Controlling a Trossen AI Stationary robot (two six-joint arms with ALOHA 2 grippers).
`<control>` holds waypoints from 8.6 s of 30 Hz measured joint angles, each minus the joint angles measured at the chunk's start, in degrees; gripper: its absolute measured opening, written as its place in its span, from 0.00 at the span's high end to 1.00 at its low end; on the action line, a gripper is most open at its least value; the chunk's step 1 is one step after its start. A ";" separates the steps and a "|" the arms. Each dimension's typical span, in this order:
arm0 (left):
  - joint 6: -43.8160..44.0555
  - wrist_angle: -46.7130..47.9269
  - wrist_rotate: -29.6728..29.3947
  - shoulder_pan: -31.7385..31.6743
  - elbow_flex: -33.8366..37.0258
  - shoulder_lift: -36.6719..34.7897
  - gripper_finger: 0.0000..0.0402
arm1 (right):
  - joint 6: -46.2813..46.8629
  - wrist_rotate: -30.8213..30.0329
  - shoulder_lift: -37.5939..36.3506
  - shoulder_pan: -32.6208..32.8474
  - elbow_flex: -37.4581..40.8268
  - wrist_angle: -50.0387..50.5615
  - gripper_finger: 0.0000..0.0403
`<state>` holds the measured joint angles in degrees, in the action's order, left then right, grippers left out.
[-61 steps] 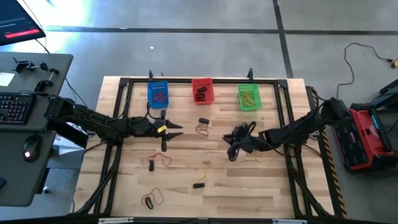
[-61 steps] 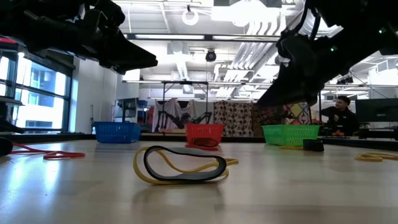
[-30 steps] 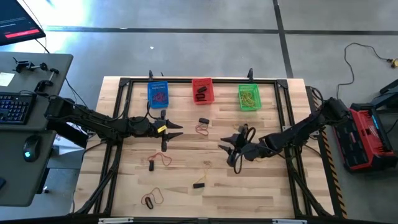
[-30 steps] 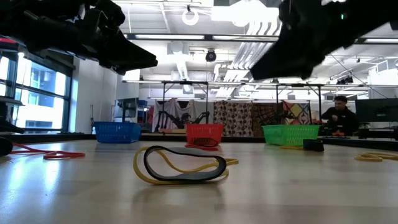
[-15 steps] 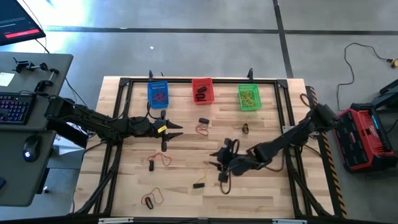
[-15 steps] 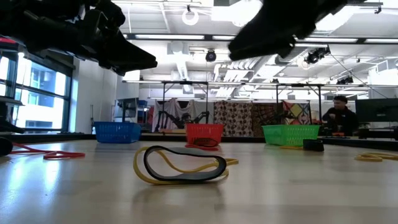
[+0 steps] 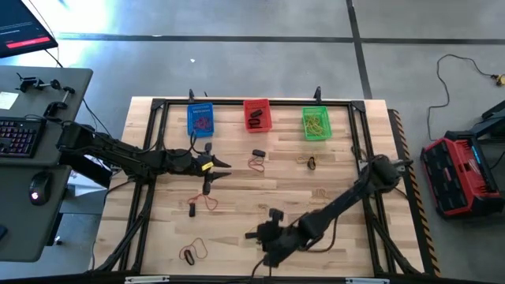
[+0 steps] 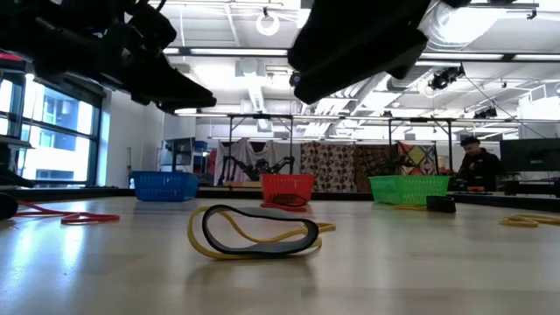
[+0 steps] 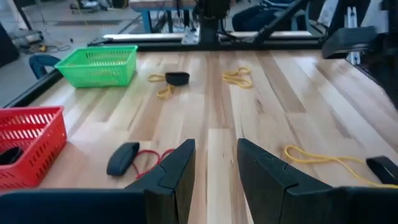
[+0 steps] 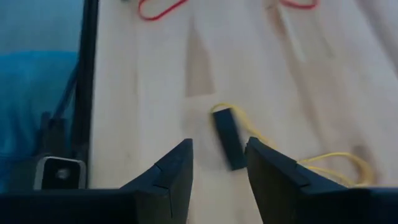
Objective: Sort rubber bands into baskets
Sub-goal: Put the black rubber band into the red bin, then put the red rubber band into the blue bin
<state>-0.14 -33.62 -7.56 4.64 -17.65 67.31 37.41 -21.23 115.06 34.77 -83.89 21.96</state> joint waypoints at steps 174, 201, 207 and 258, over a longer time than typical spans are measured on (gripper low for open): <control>-6.56 5.22 -5.07 4.49 -0.02 -0.64 0.82 | -31.79 4.89 -9.72 -47.80 3.60 -9.02 1.00; 11.84 48.99 11.07 12.96 -9.49 -9.05 0.99 | -14.36 -22.63 -20.15 -18.10 32.84 -31.32 1.00; 16.15 53.81 6.14 18.46 -9.49 -8.17 0.91 | -13.36 -26.02 -20.12 -15.82 33.09 -31.73 1.00; 13.97 67.25 -10.23 15.64 -20.15 2.94 1.00 | -11.68 -26.53 -19.69 -15.09 33.04 -31.33 1.00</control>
<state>13.82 33.63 -17.79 20.27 -37.80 70.25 25.72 -47.76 95.37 19.68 -50.85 -9.38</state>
